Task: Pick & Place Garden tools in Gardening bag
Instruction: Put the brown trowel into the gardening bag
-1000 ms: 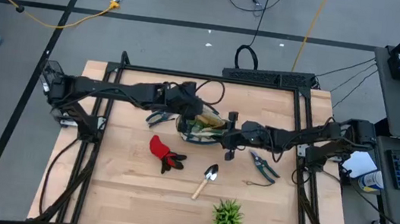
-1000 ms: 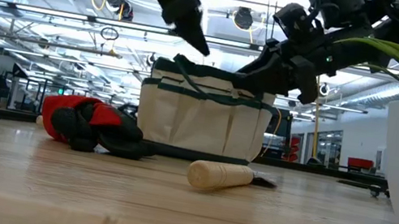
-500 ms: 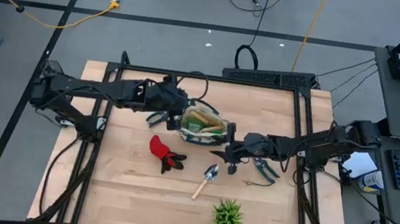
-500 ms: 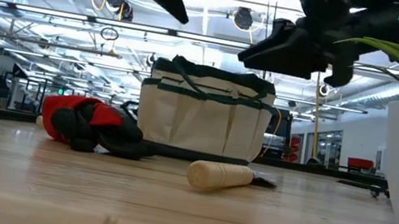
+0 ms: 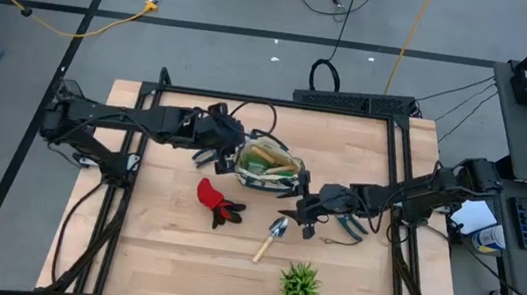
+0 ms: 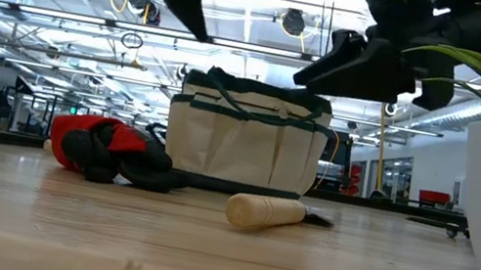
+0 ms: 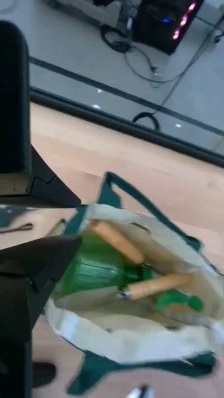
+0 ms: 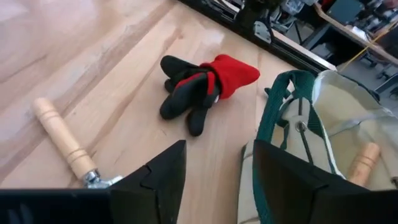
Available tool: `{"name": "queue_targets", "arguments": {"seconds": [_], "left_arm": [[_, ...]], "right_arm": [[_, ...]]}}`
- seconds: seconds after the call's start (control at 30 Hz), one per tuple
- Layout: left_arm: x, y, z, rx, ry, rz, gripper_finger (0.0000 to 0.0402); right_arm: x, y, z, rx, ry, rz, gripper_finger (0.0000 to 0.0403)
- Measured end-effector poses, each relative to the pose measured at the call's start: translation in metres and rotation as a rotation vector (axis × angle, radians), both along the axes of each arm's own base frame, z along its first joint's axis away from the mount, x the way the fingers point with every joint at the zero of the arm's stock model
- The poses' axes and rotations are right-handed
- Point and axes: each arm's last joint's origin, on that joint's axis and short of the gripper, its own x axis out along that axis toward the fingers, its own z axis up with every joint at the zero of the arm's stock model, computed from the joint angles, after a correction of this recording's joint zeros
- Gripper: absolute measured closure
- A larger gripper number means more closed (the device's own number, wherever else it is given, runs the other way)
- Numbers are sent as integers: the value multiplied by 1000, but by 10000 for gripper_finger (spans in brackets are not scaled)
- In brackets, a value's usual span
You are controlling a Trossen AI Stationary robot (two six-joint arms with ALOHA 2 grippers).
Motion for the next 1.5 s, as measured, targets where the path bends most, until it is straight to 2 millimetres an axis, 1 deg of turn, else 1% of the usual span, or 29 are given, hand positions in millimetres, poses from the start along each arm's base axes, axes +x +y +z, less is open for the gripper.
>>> {"name": "queue_targets", "arguments": {"seconds": [0.2, 0.33, 0.4, 0.5, 0.57, 0.63, 0.7, 0.8, 0.87, 1.03, 1.13, 1.3, 1.37, 1.5], "left_arm": [[-5, 1, -3, 10, 45, 66, 316], [-5, 1, -3, -1, 33, 84, 316], [-5, 1, -3, -5, 26, 90, 316], [-3, 1, -2, -6, 10, 91, 316], [-2, 1, -1, -8, -14, 91, 316], [-1, 0, 0, -8, -29, 88, 316], [0, 0, 1, -8, -38, 87, 316], [1, 0, 1, -13, -48, 82, 316], [2, 0, 2, -13, -61, 82, 316], [3, 0, 3, -14, -72, 79, 316], [3, -1, 3, -32, -72, 66, 316], [3, -4, 2, -58, -74, 40, 316], [4, -6, 2, -58, -73, 30, 316], [4, -11, 2, -58, -69, 7, 316]], "right_arm": [[-1, 1, -2, -7, 23, 17, 209], [-3, 6, -4, 79, 64, 168, 210], [-2, 8, -9, 120, 85, 218, 210], [-2, 12, -16, 139, 126, 230, 211], [1, 15, -17, 134, 106, 242, 211], [3, 18, -23, 128, 125, 252, 211], [1, 20, -32, 123, 171, 261, 211], [8, 24, -35, 126, 124, 282, 211], [10, 28, -39, 150, 118, 329, 211], [30, 37, -42, 192, 119, 409, 211], [43, 42, -45, 210, 143, 451, 211], [59, 45, -49, 207, 210, 440, 211], [60, 45, -53, 216, 251, 425, 211], [61, 44, -58, 203, 275, 403, 211]]}}
